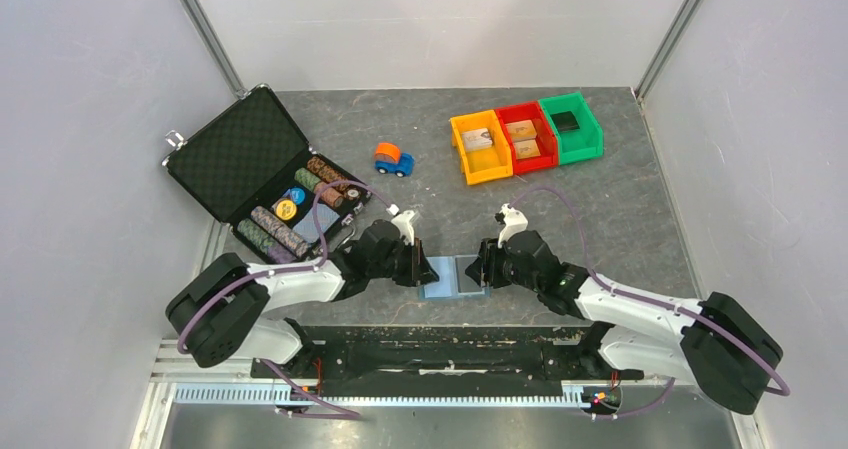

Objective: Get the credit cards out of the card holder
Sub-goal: Remove the credit card from the card holder.

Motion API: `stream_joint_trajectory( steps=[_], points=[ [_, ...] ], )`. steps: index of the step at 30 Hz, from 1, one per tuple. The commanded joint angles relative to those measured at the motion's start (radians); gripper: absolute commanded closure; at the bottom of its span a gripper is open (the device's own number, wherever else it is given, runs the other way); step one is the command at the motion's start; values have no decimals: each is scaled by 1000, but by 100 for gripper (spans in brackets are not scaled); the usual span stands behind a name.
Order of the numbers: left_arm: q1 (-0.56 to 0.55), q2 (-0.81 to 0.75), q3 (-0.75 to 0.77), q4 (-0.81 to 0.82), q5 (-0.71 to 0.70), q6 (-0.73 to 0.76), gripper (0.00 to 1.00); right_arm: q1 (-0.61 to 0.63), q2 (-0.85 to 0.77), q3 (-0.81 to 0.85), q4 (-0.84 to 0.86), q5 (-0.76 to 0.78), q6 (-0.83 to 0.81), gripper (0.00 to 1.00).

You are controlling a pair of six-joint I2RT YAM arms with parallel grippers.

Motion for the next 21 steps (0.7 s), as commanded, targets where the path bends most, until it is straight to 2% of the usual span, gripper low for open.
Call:
stream_joint_trajectory(
  steps=[1,21],
  points=[
    [-3,19,-18,72,5,-35,78,5,18,1,-4,70,-4,55],
    [-3,56,-57,95,19,-39,77,8,118,-21,74,2,38,56]
  ],
)
